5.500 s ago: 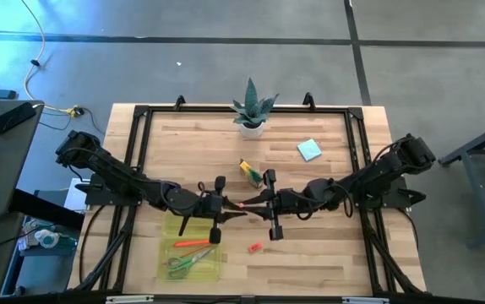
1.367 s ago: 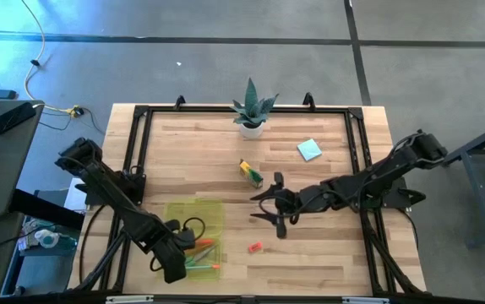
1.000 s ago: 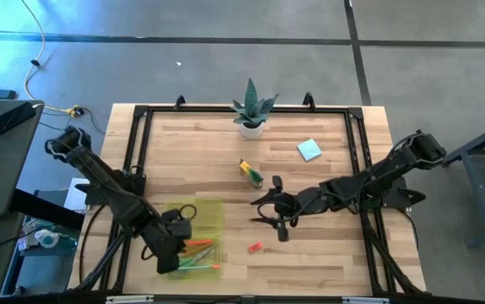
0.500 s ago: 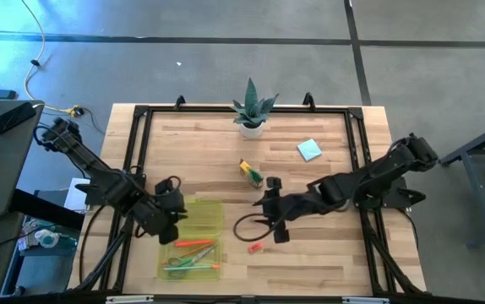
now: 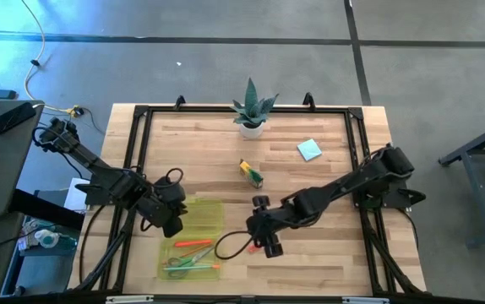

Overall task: Pack school essentials
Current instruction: Put the orange eraser into the yellow supply box

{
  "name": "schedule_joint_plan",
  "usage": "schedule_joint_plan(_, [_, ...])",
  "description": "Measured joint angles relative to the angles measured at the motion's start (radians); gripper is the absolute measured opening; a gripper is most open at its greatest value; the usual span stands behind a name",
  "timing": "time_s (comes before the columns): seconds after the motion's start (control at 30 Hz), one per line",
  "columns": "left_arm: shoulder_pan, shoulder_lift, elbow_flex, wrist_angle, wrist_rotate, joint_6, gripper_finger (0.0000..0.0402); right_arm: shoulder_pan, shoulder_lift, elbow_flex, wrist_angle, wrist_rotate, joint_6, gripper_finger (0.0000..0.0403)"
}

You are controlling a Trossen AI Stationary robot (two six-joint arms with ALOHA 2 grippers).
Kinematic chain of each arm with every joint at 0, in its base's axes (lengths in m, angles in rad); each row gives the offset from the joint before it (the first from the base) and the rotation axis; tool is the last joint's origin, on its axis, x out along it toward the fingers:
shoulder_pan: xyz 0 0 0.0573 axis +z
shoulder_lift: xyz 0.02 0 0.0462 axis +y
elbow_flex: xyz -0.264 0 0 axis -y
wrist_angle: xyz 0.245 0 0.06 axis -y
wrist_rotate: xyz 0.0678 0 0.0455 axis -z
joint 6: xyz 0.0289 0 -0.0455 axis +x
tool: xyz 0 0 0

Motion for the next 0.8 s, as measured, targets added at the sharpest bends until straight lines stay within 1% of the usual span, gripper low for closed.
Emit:
schedule_joint_plan(0.43, [0.0,0.0,0.0,0.018,-0.001,0.009,0.0062,0.02,0.138,0.002,-0.049,-0.027,-0.008,0.0204])
schedule_joint_plan(0.8, [0.0,0.001,0.0,0.019,-0.003,0.011,0.0062,0.038,0.214,0.002,-0.033,-0.031,-0.027,0.0204])
